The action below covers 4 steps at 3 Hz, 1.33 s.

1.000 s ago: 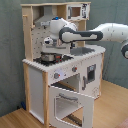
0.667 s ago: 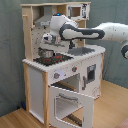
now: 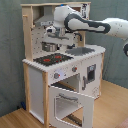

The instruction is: Play with the kitchen

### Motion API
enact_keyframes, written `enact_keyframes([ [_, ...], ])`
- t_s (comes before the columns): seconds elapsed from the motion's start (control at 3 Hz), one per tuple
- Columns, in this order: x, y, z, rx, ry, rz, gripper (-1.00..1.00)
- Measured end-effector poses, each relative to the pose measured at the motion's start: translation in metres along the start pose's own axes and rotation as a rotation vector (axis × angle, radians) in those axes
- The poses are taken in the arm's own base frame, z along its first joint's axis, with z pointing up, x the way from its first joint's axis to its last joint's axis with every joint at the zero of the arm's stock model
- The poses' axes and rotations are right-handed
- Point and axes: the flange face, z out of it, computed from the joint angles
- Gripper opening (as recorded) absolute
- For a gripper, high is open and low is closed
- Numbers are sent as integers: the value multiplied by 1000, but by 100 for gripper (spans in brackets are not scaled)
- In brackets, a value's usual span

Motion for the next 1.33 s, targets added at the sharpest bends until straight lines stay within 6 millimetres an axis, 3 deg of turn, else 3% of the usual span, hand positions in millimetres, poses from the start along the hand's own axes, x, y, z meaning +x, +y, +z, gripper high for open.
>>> enact_keyframes([
  [0.33,-18,-3,-5,63,-54,40,-100],
  [1.0,-77,5,-31,159,-155,157,-100],
  [1.33,-113,13,-34,208,-217,220,-100],
])
